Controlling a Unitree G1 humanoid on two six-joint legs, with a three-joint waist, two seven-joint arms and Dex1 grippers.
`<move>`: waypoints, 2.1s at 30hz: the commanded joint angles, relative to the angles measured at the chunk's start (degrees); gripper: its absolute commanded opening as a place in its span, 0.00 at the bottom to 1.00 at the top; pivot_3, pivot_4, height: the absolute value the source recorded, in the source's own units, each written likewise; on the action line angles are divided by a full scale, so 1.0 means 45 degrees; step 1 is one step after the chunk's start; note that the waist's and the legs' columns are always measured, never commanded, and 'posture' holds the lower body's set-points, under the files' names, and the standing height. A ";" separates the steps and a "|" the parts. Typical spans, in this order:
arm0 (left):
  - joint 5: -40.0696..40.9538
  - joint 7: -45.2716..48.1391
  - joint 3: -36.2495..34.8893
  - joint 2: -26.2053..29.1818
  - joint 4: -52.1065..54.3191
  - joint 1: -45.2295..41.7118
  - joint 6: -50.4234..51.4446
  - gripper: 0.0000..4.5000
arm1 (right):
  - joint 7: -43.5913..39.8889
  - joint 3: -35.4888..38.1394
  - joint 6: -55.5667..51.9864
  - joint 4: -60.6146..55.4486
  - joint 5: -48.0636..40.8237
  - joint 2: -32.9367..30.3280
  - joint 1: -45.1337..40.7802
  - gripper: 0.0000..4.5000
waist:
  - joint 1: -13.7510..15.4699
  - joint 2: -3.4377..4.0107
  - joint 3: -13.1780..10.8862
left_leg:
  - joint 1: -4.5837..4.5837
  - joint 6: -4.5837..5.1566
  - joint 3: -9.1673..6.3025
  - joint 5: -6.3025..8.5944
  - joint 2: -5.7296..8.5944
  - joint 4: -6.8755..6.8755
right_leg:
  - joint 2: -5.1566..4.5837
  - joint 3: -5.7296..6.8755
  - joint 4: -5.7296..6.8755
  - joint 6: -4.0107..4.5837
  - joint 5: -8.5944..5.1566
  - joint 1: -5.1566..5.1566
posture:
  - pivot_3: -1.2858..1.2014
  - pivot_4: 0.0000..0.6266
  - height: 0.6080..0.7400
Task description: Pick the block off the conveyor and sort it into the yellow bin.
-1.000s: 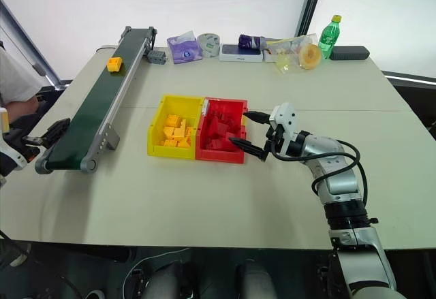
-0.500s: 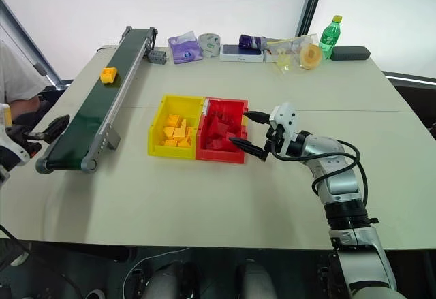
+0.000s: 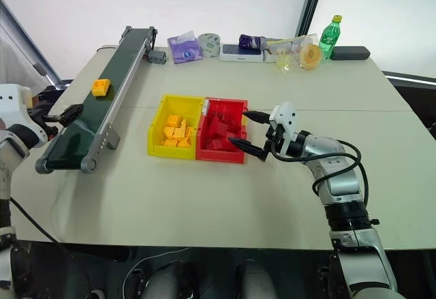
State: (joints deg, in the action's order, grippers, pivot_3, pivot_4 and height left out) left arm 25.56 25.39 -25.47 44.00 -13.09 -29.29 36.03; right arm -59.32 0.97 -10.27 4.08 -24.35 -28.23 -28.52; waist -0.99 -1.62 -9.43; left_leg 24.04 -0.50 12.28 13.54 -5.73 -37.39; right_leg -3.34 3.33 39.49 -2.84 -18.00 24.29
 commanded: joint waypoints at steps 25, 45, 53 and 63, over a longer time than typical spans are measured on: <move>-0.0398 0.0596 0.0830 -0.0233 -0.0745 -0.0540 0.0619 0.70 | -0.0106 0.0246 -0.0681 -0.1886 -0.0761 -0.0303 0.0257 1.00 | 0.0014 -0.0001 0.0000 | 0.0001 0.0000 -0.0001 0.0000 0.0000 -0.0009 | 0.0006 0.0008 0.0003 0.0000 0.0000 0.0000 | 0.52 0.24 1.00; 0.1762 0.2509 0.0909 -0.0570 0.3937 0.0133 0.0859 0.29 | 0.0011 0.0246 -0.0481 -0.1670 -0.0862 -0.0255 0.0138 1.00 | 0.0021 -0.0001 0.0001 | 0.0001 0.0000 -0.0006 0.0000 -0.0001 -0.0016 | 0.0003 -0.0001 0.0006 -0.0001 0.0001 -0.0007 | 0.52 0.24 1.00; 0.0494 0.1563 0.3533 -0.2201 0.3612 -0.1217 0.0624 0.29 | 0.0425 0.0419 -0.0180 -0.1574 -0.0607 -0.0296 0.0238 1.00 | 0.0063 -0.0002 0.0001 | 0.0005 0.0002 -0.0012 0.0000 0.0004 -0.0033 | 0.0009 -0.0002 0.0006 -0.0002 0.0001 -0.0017 | 0.52 0.24 1.00; -0.1100 0.1084 0.5158 -0.3762 0.1883 -0.2430 -0.0258 0.29 | 0.0763 0.0467 -0.0219 -0.1964 -0.0699 -0.0432 0.0612 1.00 | 0.0038 -0.0001 0.0001 | 0.0004 0.0002 -0.0013 0.0000 -0.0001 -0.0035 | 0.0022 -0.0003 0.0006 -0.0002 0.0001 -0.0014 | 0.52 0.24 1.00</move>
State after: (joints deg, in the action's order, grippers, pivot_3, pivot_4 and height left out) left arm 21.48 30.63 -1.76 27.01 -5.35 -38.50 36.66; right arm -56.20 1.54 -11.96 -2.17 -27.11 -29.78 -25.55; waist -0.82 -1.63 -9.43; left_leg 24.06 -0.49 12.22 13.54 -5.74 -37.56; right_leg -3.24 3.31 39.52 -2.85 -17.99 24.22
